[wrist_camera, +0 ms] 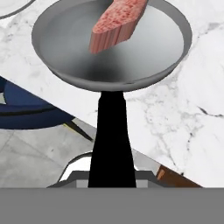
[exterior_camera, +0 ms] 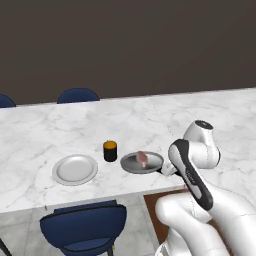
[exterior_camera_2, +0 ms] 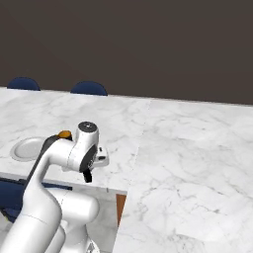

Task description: Pick up the pan with the steak in it and place it on the dining table. Then place the steak on the plate.

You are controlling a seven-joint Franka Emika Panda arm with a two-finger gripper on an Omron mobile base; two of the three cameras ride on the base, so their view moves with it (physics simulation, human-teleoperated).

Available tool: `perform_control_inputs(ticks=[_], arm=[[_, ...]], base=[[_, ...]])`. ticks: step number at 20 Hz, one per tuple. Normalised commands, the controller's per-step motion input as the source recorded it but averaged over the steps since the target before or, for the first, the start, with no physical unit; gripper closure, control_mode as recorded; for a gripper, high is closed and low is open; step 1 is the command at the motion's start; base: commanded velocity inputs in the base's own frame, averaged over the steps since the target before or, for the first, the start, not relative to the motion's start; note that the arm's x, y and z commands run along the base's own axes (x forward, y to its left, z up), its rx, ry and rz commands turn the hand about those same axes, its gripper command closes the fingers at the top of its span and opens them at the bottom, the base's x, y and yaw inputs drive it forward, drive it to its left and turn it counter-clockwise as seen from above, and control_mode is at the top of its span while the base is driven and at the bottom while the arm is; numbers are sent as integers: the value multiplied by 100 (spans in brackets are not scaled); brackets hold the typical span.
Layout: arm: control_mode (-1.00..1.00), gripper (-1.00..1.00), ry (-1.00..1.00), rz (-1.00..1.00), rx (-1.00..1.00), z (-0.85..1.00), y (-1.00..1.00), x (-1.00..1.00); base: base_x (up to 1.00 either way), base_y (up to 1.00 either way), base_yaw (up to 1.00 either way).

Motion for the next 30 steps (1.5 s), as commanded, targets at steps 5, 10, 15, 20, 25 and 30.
perform_control_inputs(ticks=[5, 10, 15, 20, 25, 30], arm=[[-100, 100, 0, 17, 2, -36, 0, 0], [-100, 100, -1, 9, -1, -41, 0, 2], [-100, 100, -4, 2, -2, -35, -1, 37], [-100, 100, 0, 0, -1, -27, 0, 55], [-100, 100, 0, 0, -4, -53, 0, 22], [-100, 100, 0, 1, -5, -55, 0, 2]], base=[[0, 0, 0], [0, 0, 0], [0, 0, 0], [0, 0, 0], [0, 0, 0], [0, 0, 0]])
